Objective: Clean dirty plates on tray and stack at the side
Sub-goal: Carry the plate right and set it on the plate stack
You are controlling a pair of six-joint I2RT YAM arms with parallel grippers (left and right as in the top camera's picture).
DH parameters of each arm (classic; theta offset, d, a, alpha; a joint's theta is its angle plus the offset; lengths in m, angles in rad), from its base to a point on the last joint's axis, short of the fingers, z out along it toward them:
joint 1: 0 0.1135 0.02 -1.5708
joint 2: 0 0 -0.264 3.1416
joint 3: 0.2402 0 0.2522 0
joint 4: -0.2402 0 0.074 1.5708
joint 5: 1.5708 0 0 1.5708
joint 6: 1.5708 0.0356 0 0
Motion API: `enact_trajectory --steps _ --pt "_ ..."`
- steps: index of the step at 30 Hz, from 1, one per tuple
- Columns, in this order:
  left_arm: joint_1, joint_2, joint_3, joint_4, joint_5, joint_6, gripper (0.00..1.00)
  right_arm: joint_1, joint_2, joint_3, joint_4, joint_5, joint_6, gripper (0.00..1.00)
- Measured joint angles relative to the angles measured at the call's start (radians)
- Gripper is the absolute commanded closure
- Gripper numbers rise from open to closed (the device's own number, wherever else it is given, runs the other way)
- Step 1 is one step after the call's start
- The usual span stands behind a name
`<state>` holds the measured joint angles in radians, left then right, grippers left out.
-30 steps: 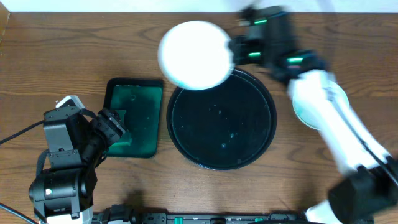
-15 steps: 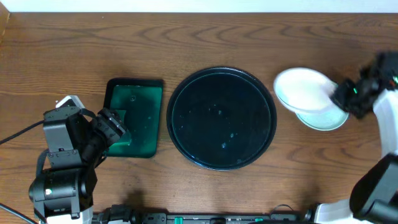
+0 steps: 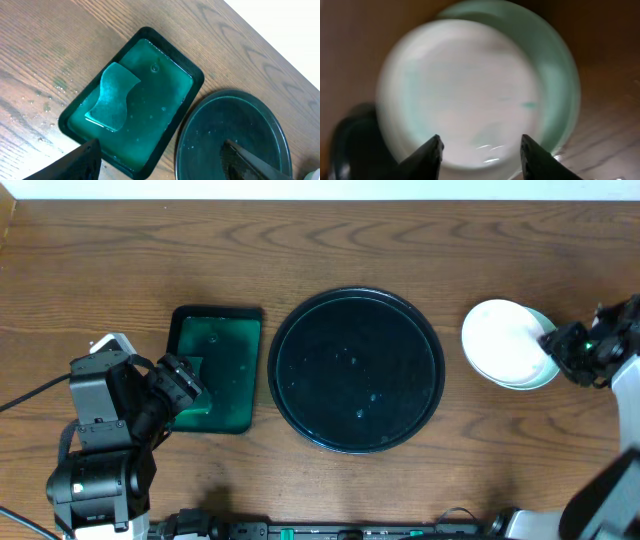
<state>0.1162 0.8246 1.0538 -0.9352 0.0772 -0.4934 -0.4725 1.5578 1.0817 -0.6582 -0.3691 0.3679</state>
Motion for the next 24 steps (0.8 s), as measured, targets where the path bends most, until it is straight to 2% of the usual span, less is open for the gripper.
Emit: enact_trajectory --steps 1,3,7,12,17,21,24 --pt "0.0 0.0 0.0 0.0 0.0 0.0 0.24 0.02 -0.05 0.002 0.001 -0.007 -0.006 0.75" --pt "0.0 0.0 0.0 0.0 0.0 0.0 0.24 0.07 -0.143 0.005 -0.003 -0.018 -0.021 0.99" --pt "0.0 0.0 0.0 0.0 0.0 0.0 0.24 0.205 -0.262 0.02 -0.022 0.032 -0.047 0.99" --pt "0.0 0.0 0.0 0.0 0.0 0.0 0.24 0.366 -0.235 0.023 -0.046 0.145 -0.048 0.99" --pt "0.0 0.0 0.0 0.0 0.0 0.0 0.24 0.453 -0.114 0.022 0.041 0.251 -0.069 0.99" --pt "0.0 0.0 0.0 0.0 0.0 0.0 0.24 0.435 0.045 0.021 0.107 0.342 -0.056 0.99" --pt "0.0 0.0 0.0 0.001 0.0 0.0 0.24 0.408 0.173 0.02 0.181 0.309 -0.072 0.99"
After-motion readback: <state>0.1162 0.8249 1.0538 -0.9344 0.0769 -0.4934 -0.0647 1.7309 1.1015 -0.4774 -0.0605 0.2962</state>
